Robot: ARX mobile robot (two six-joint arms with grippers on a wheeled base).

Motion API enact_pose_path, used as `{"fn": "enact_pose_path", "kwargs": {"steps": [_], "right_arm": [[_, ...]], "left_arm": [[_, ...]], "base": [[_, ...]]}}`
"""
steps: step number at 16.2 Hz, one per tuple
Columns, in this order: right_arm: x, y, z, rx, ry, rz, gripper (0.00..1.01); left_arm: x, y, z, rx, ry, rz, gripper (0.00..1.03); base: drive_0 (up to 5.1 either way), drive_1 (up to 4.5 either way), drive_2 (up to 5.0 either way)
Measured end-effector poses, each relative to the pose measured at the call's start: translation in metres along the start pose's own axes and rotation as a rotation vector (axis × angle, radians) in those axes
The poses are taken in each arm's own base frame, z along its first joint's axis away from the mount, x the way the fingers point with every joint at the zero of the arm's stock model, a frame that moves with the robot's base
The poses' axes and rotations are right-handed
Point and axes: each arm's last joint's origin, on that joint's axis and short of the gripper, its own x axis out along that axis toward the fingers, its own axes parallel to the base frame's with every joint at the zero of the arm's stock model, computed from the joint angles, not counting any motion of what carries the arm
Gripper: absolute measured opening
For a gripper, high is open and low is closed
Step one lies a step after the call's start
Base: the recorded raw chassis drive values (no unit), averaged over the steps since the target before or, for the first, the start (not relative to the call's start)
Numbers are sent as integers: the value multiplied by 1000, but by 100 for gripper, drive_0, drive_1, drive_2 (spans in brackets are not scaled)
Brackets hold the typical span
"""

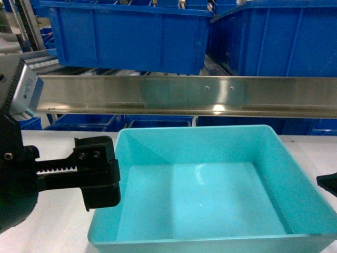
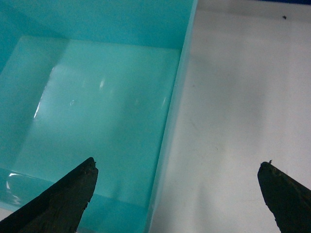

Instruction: Organize blue bins on left shelf correctly

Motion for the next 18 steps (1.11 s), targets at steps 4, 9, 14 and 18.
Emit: {"fn": "enact_pose_path", "kwargs": {"steps": [4, 9, 14, 18], "right_arm": [[-2, 1, 3, -24, -15, -11, 98], [-1, 1, 3, -33, -16, -18, 98], [31, 14, 8, -74, 68, 14, 98], [42, 13, 1, -83, 119, 15, 98]], "left_arm": [[2, -2, 1, -2, -5, 14, 98], [3, -3, 1, -8, -7, 9, 98], [20, -3, -4, -26, 36, 18, 98], [24, -4, 0, -32, 26, 28, 98]], "base": [[0, 0, 0], [0, 0, 0], [0, 0, 0], [0, 0, 0]]}}
